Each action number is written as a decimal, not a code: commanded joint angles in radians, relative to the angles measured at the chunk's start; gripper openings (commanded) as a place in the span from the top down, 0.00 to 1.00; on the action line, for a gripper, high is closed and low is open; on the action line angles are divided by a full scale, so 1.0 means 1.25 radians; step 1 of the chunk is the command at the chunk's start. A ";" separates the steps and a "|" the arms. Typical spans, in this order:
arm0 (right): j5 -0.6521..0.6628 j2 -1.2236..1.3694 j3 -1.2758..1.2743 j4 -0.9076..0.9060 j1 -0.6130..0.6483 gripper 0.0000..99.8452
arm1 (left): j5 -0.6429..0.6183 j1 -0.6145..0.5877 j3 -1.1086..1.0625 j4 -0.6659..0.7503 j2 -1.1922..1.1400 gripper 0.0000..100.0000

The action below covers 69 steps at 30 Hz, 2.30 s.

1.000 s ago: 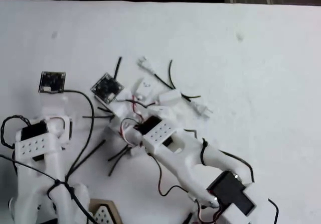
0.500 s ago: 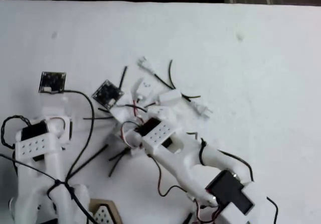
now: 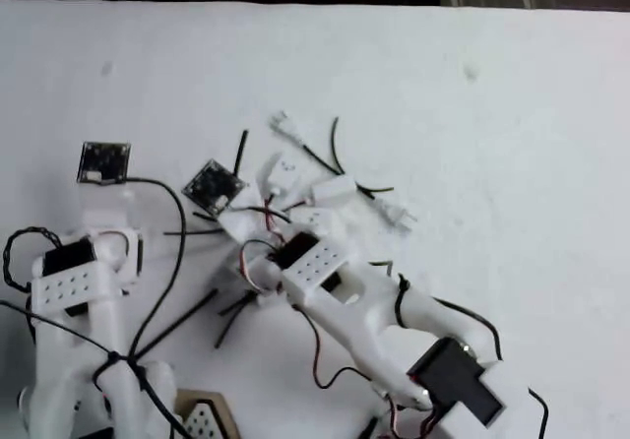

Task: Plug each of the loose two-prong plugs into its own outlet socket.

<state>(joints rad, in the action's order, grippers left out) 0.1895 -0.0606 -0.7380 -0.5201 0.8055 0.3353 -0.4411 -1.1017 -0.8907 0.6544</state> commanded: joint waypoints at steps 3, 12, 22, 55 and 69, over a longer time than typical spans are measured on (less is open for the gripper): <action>0.006 -0.013 -0.023 0.007 0.002 0.98 | -0.002 -0.004 -0.018 0.050 0.028 0.97; -0.005 -0.148 -0.021 -0.087 0.002 0.84 | -0.001 -0.002 -0.012 0.044 0.029 0.91; -0.072 -0.443 -0.023 -0.266 -0.004 0.83 | 0.000 0.123 0.022 0.012 0.030 0.77; -0.068 -0.645 -0.104 -0.546 -0.301 0.90 | 0.129 0.439 0.025 -0.086 0.019 0.72; -0.068 -0.644 -0.122 -0.543 -0.305 0.90 | 0.129 0.440 0.164 -0.097 -0.277 0.76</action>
<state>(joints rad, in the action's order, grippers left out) 0.1082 -0.8309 -0.8945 -1.2137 0.4342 0.4918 0.0974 -0.9620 -0.9904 0.3521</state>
